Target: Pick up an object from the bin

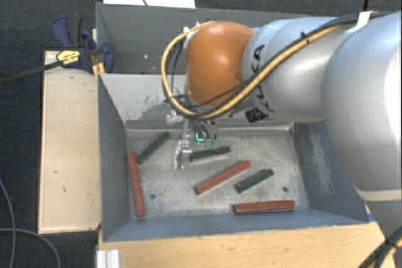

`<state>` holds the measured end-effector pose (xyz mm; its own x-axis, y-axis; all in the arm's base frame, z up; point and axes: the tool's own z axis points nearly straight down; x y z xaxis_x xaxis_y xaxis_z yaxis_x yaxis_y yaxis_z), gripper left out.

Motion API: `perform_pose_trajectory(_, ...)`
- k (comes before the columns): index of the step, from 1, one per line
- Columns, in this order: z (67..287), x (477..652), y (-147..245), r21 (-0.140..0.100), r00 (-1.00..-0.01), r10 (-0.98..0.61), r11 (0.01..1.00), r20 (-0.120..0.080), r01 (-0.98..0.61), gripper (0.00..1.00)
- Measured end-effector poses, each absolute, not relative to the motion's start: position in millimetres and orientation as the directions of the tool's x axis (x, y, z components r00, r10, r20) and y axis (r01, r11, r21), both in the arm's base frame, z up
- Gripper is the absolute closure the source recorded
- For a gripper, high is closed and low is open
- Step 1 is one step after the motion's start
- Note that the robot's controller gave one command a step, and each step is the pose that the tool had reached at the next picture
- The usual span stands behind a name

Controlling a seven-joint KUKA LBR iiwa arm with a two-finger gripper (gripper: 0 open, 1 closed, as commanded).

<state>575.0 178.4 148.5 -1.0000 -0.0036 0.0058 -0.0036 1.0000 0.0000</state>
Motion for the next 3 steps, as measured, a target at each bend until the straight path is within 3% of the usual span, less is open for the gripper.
perform_pose_trajectory(1, 153, 577.2, 178, 0.002, -1.000, 0.001, 1.000, -0.002, 0.001, 0.00)
perform_pose_trajectory(2, 141, 582.6, 190, 0.000, -0.999, -0.044, 0.999, -0.008, -0.044, 0.00)
perform_pose_trajectory(3, 107, 587.5, 220, 0.001, -0.904, -0.428, 0.904, -0.005, -0.428, 0.00)
